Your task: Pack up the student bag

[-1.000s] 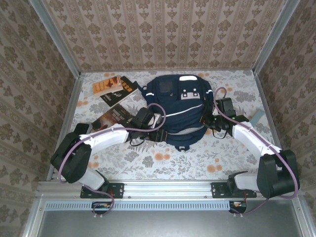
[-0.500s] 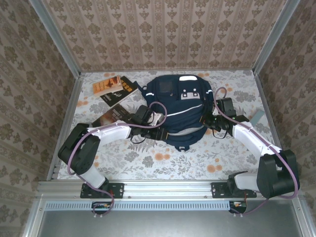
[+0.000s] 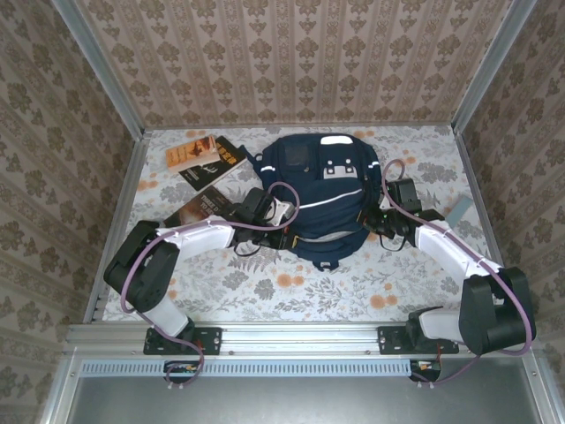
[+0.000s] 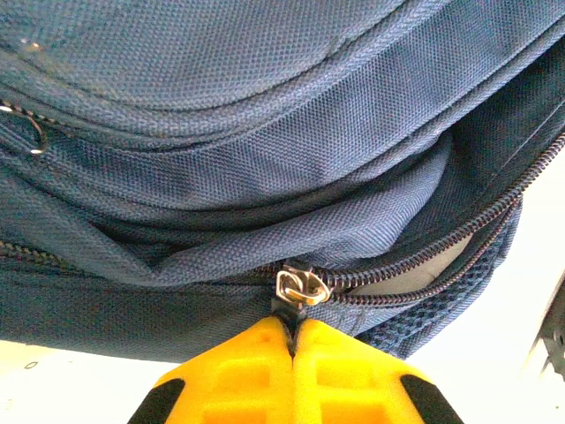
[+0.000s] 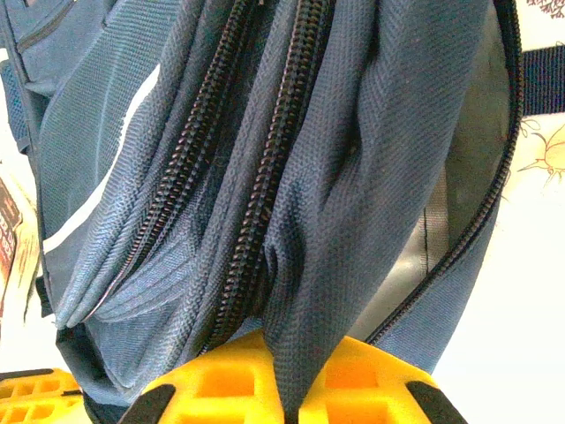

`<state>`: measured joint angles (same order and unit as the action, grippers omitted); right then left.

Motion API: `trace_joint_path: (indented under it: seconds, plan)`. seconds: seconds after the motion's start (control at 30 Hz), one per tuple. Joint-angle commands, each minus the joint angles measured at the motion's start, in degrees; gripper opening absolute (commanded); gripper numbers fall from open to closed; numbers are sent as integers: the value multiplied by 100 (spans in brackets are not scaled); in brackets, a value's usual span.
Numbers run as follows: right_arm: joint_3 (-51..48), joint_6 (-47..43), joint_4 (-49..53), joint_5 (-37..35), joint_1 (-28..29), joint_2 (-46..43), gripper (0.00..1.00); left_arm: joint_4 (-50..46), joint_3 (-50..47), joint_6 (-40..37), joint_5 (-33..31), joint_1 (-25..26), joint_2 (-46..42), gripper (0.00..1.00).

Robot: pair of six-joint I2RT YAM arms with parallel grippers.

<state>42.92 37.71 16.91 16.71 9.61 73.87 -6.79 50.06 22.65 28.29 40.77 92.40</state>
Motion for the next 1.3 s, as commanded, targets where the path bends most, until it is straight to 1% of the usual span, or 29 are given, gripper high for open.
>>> trace_joint_path:
  seconds: [0.0, 0.03, 0.13, 0.17, 0.23, 0.3, 0.37, 0.43, 0.47, 0.53, 0.6, 0.67, 0.8, 0.93, 1.07, 1.17, 1.23, 1.27]
  plan:
    - [-45, 36, -13, 98, -2, -234, 14, 116, -115, -164, -183, 19, -314, 0]
    - [-68, 80, 46, 73, -3, -305, 19, 103, -131, -189, -215, 26, -350, 0]
    - [-110, 275, 322, -6, -7, -522, 41, 66, -174, -278, -285, 27, -437, 0]
    - [-132, 384, 399, -13, -3, -599, 45, 63, -186, -335, -334, 35, -459, 0]
    - [-214, 637, 473, 52, 15, -757, 51, 57, -203, -450, -477, 51, -484, 0]
    - [-360, 1083, 416, 165, 81, -1006, 55, -35, -187, -636, -666, 115, -496, 0]
    - [-558, 1662, 165, 96, 302, -1285, 59, -105, -189, -826, -877, 195, -530, 0]
    - [-675, 2169, -34, -89, 624, -1479, 62, -248, -161, -902, -945, 212, -539, 0]
    - [-688, 2399, -101, -243, 803, -1527, 63, -346, -141, -903, -943, 194, -550, 0]
    - [-688, 2762, -238, -496, 1143, -1564, 64, -419, -169, -850, -828, 143, -598, 13]
    - [-641, 3099, -340, -735, 1443, -1488, 66, -359, -254, -747, -536, 40, -689, 29]
    - [-593, 3376, -436, -936, 1672, -1348, 66, -250, -345, -618, -261, -69, -778, 41]
    - [-367, 3827, -314, -1293, 2023, -961, 64, 132, -583, -238, 376, -372, -944, 55]
    - [194, 3707, 230, -1632, 2228, -437, 61, 969, -962, 475, 1186, -703, -984, 61]
    - [681, 3627, 416, -1737, 2334, 26, 58, 1498, -1068, 965, 1603, -829, -752, 62]
    - [933, 3835, 430, -1853, 2409, 335, 57, 1688, -1040, 1090, 1862, -885, -538, 62]
    - [1112, 4047, 535, -1879, 2406, 539, 55, 1733, -1014, 1053, 1957, -887, -415, 62]
    - [1209, 4104, 567, -1891, 2409, 802, 55, 1735, -1016, 1025, 1987, -887, -375, 62]
